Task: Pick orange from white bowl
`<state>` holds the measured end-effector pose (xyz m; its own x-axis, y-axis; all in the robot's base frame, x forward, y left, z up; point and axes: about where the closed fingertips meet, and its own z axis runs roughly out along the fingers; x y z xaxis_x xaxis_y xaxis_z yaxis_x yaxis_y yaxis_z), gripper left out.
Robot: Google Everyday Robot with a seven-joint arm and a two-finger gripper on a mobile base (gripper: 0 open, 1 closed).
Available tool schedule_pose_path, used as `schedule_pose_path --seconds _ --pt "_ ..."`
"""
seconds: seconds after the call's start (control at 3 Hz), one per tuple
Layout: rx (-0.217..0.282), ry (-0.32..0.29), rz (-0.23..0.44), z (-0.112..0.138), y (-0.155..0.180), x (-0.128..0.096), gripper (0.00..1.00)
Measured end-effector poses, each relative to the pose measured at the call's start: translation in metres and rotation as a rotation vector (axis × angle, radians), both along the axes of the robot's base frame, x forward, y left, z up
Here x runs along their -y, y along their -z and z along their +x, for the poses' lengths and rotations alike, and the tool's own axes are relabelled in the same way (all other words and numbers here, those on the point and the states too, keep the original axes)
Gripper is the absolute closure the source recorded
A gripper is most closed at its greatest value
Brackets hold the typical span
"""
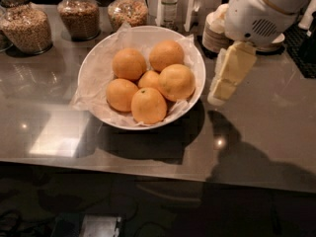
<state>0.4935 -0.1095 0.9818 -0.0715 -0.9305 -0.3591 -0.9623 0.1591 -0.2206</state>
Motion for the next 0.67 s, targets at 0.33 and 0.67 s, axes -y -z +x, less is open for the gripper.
schedule_pose_path --seconds 0.33,0.67 --pt "-0.040 0.028 0.029 0.018 0.014 -0.022 0.00" --pt "-0.085 0.075 0.032 0.032 0.031 -0.038 0.00"
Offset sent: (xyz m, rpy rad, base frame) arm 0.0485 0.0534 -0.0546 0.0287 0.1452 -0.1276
